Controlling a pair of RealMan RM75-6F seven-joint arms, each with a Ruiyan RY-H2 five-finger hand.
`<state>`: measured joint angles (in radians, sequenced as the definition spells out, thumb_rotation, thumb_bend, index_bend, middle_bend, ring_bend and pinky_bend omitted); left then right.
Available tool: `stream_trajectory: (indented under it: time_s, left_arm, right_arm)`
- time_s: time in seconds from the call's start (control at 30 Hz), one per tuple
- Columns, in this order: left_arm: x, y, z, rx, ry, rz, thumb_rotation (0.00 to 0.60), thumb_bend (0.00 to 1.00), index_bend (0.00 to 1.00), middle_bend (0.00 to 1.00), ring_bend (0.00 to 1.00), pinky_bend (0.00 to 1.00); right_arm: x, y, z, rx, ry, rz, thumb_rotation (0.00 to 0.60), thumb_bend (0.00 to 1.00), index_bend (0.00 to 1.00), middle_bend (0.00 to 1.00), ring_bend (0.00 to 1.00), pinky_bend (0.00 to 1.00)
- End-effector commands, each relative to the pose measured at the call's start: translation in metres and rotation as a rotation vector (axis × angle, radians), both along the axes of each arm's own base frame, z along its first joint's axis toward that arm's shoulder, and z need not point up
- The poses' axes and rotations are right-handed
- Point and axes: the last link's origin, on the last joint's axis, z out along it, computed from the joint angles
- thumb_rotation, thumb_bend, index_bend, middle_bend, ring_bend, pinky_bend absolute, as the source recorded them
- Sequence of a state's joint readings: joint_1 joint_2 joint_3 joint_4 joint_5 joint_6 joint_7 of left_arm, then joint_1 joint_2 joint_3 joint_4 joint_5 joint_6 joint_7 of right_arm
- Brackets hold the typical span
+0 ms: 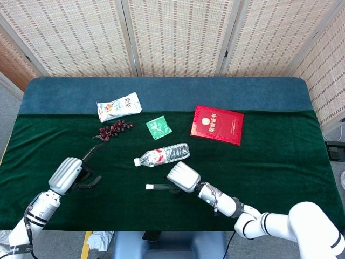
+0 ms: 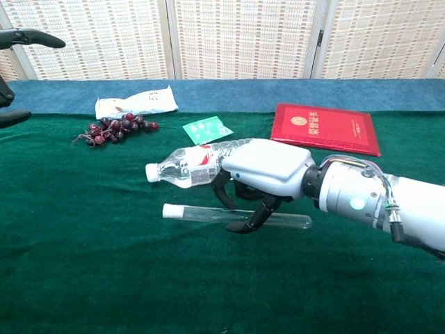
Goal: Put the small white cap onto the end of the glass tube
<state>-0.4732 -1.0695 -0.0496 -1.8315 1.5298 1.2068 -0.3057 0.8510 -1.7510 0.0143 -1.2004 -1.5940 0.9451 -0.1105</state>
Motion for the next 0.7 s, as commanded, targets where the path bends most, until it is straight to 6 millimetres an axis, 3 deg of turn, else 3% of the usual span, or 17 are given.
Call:
stream_trajectory:
  time_s: [0.03, 0.23, 0.47, 0.53, 0.7]
  left_arm:
    - [-0.001, -0.001, -0.001, 0.001, -0.003, 0.0, 0.6, 0.42, 0.05, 1.0, 0.87, 0.95]
    - [-0.002, -0.002, -0.001, 0.001, -0.011, 0.001, 0.6, 0.42, 0.06, 1.0, 0.87, 0.95]
    - [-0.003, -0.002, -0.002, 0.002, -0.013, 0.0, 0.6, 0.42, 0.06, 1.0, 0.87, 0.95]
    - [-0.004, -0.002, 0.0, 0.007, -0.013, 0.005, 0.6, 0.42, 0.06, 1.0, 0.87, 0.95]
    - [-0.018, -0.002, 0.007, 0.036, 0.025, 0.052, 0.6, 0.42, 0.09, 1.0, 0.86, 0.95]
  right_arm:
    - [-0.003, 0.001, -0.004, -0.008, 0.02, -0.002, 0.48, 0.76, 0.61, 1.0, 1.0, 1.0]
    - [-0.008, 0.003, -0.009, -0.023, 0.048, -0.01, 0.474, 0.76, 0.44, 1.0, 1.0, 1.0]
    - [-0.009, 0.005, -0.005, -0.037, 0.032, -0.024, 0.465, 0.76, 0.34, 1.0, 1.0, 1.0]
    - [-0.006, 0.004, 0.003, -0.051, -0.005, -0.031, 0.466, 0.76, 0.32, 1.0, 1.0, 1.0]
    - [-0.012, 0.003, 0.058, -0.164, -0.128, -0.07, 0.465, 0.76, 0.32, 0.97, 1.0, 1.0]
